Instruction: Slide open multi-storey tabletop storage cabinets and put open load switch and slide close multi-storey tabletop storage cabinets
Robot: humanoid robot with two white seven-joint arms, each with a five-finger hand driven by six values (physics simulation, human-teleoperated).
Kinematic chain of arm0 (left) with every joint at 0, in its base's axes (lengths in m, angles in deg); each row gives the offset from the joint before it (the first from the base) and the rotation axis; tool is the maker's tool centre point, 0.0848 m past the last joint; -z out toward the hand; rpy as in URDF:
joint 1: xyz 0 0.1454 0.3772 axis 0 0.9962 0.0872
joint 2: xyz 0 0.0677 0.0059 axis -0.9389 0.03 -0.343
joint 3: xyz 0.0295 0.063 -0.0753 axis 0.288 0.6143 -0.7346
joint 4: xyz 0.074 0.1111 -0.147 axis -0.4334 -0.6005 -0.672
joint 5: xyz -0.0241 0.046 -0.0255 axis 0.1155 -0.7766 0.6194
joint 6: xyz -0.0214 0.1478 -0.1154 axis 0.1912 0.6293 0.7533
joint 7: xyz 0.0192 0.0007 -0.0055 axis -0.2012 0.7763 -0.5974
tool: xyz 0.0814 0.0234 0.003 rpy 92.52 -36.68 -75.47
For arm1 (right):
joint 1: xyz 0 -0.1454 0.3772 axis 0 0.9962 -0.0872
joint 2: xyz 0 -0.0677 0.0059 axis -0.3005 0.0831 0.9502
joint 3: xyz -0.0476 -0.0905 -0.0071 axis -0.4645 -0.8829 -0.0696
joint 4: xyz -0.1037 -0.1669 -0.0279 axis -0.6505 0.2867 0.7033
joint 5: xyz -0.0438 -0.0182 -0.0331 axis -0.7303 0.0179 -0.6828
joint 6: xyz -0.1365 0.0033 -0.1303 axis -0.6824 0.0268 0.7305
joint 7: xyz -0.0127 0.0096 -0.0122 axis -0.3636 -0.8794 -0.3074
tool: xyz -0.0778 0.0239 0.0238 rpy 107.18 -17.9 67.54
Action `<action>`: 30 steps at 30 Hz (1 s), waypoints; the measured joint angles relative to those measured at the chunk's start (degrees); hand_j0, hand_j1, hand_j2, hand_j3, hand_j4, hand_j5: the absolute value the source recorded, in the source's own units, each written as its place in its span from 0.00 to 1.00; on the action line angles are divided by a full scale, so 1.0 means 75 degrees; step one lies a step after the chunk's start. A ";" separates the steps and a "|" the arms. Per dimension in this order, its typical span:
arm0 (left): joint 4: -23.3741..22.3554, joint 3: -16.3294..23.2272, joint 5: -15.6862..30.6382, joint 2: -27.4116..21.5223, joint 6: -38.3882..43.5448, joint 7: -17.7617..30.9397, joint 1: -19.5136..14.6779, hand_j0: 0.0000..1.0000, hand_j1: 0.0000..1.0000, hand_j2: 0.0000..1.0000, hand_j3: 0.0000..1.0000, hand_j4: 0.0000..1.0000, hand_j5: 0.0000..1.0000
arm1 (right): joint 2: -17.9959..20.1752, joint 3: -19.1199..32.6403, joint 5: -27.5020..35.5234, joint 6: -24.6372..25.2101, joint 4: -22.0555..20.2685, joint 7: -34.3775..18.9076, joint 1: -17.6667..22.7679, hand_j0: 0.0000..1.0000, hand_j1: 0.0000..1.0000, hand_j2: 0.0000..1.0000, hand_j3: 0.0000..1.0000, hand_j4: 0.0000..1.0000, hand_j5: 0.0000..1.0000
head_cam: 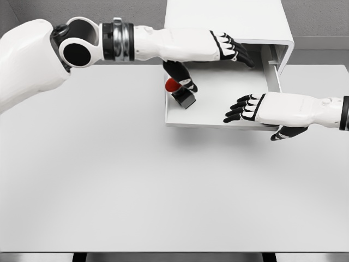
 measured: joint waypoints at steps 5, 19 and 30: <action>0.0554 -0.0045 0.0045 -0.0142 0.0001 -0.0004 -0.0035 1.00 1.00 1.00 1.00 1.00 1.00 | 0.0008 0.0001 0.0001 0.0000 -0.0001 0.0006 0.0000 1.00 1.00 1.00 1.00 1.00 1.00; 0.1721 -0.1178 0.0319 -0.1236 -0.0004 -0.0272 0.0914 1.00 1.00 1.00 1.00 1.00 1.00 | 0.0035 0.0031 0.0003 0.0000 0.0000 0.0024 -0.0012 1.00 1.00 1.00 1.00 1.00 1.00; 0.2089 -0.3426 0.0692 -0.3520 -0.0001 -0.0331 0.3563 1.00 1.00 1.00 1.00 1.00 1.00 | 0.0026 0.0039 0.0001 -0.0001 0.0009 0.0042 0.0000 1.00 1.00 1.00 1.00 1.00 1.00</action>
